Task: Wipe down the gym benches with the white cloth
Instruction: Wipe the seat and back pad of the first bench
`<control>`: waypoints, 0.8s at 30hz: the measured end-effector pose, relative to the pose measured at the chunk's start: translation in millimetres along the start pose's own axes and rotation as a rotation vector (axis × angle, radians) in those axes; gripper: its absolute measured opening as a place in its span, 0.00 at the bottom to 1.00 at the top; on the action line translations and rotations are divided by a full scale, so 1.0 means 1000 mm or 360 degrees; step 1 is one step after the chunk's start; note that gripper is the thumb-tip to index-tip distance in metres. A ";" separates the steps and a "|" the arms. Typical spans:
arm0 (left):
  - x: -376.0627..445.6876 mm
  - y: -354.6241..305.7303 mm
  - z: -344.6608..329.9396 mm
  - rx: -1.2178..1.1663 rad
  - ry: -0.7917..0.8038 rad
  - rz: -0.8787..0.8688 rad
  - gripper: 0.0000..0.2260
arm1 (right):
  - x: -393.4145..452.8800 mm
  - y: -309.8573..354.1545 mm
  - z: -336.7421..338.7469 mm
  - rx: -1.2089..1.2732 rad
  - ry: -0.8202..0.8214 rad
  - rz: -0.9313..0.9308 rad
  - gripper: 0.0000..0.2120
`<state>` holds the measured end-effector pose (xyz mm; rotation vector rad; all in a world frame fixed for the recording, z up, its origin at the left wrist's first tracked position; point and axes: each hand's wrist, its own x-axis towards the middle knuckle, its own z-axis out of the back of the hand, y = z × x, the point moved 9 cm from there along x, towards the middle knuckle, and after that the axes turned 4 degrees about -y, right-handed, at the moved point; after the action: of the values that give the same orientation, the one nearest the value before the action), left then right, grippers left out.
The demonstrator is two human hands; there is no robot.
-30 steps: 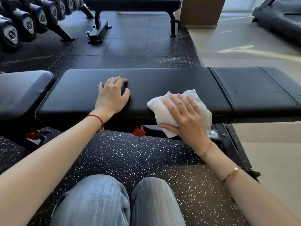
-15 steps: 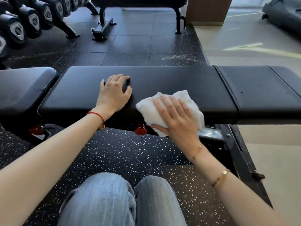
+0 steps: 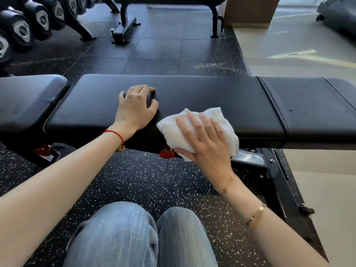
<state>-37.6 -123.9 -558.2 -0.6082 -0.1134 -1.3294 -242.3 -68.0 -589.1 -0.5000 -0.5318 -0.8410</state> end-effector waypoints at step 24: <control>-0.004 0.001 0.003 0.0053 0.0058 -0.0062 0.20 | 0.032 -0.056 -0.008 0.0390 0.0747 -0.0295 0.32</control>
<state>-37.2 -119.2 -557.9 -0.5556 -0.1183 -1.3733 -267.4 -123.1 -564.2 -0.0207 -0.2427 -1.0166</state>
